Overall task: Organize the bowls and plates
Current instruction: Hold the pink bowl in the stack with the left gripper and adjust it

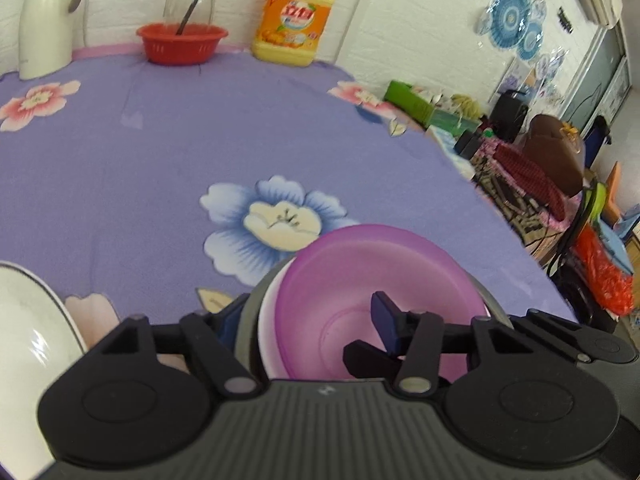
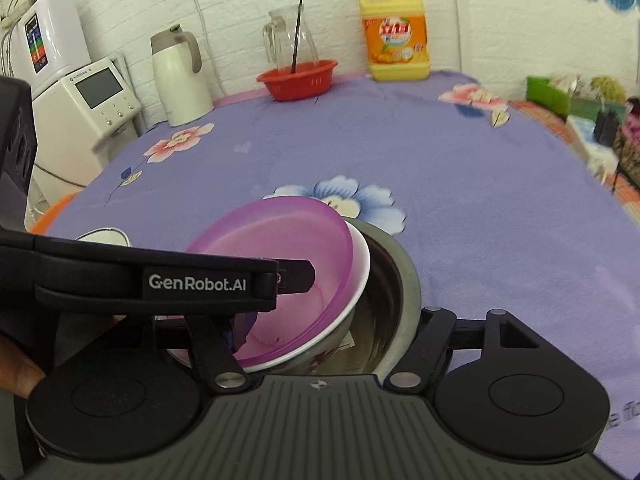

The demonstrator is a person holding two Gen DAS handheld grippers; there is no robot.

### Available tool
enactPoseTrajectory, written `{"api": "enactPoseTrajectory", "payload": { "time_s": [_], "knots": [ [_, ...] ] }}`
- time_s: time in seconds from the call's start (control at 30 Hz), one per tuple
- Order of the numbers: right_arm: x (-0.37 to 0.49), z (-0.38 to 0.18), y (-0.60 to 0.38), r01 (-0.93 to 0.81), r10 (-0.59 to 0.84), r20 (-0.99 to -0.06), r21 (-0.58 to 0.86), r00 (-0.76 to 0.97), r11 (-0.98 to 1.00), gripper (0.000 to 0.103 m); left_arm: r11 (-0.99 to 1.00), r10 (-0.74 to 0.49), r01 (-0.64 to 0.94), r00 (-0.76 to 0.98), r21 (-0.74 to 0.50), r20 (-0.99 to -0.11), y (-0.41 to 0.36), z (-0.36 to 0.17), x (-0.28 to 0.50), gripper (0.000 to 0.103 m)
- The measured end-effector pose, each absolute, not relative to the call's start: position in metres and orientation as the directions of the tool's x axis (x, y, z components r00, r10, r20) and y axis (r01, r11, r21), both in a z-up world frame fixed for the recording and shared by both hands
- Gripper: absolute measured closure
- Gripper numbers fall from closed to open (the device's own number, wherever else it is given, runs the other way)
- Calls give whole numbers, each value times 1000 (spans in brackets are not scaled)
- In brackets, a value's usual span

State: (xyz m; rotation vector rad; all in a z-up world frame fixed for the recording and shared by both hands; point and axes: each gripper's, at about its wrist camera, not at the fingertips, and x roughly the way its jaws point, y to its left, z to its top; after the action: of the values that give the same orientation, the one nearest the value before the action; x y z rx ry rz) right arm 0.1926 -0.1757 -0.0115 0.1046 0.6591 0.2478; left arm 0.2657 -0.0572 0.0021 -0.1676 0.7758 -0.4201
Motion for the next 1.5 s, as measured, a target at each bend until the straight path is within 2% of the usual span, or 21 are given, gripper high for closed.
{"api": "enactPoseTrajectory", "payload": {
  "time_s": [0.17, 0.3, 0.43, 0.6, 1.13, 1.17, 1.27, 1.33, 1.5],
  "knots": [
    [187, 10, -163, -235, 278, -538, 148, 796, 961, 0, 915, -400, 277, 703, -293, -588, -31, 25, 250, 50],
    [189, 22, -125, -335, 357, -500, 137, 789, 932, 0, 947, -308, 188, 765, -261, -565, 13, 37, 235, 50],
    [195, 22, -80, -449, 468, -486, 163, 738, 878, 0, 972, -184, 63, 797, -225, -575, 64, 40, 217, 50],
    [197, 13, -30, -545, 558, -507, 193, 657, 816, 0, 975, -105, -37, 794, -220, -599, 109, 28, 201, 50],
    [203, -14, 1, -556, 576, -585, 241, 570, 795, 0, 977, -93, -42, 795, -207, -599, 134, -3, 202, 49],
    [204, -14, 1, -560, 580, -585, 243, 567, 792, 0, 978, -96, -35, 797, -203, -596, 134, -4, 202, 46],
    [206, -13, 1, -564, 583, -579, 240, 571, 790, 0, 975, -120, -14, 808, -221, -578, 135, -4, 202, 28],
    [206, -13, 1, -556, 570, -574, 225, 588, 800, 0, 974, -120, -13, 820, -228, -560, 135, -1, 201, 21],
    [206, -14, 4, -555, 572, -564, 226, 595, 800, 0, 966, -130, -13, 837, -257, -531, 144, 6, 202, 21]
  ]
}}
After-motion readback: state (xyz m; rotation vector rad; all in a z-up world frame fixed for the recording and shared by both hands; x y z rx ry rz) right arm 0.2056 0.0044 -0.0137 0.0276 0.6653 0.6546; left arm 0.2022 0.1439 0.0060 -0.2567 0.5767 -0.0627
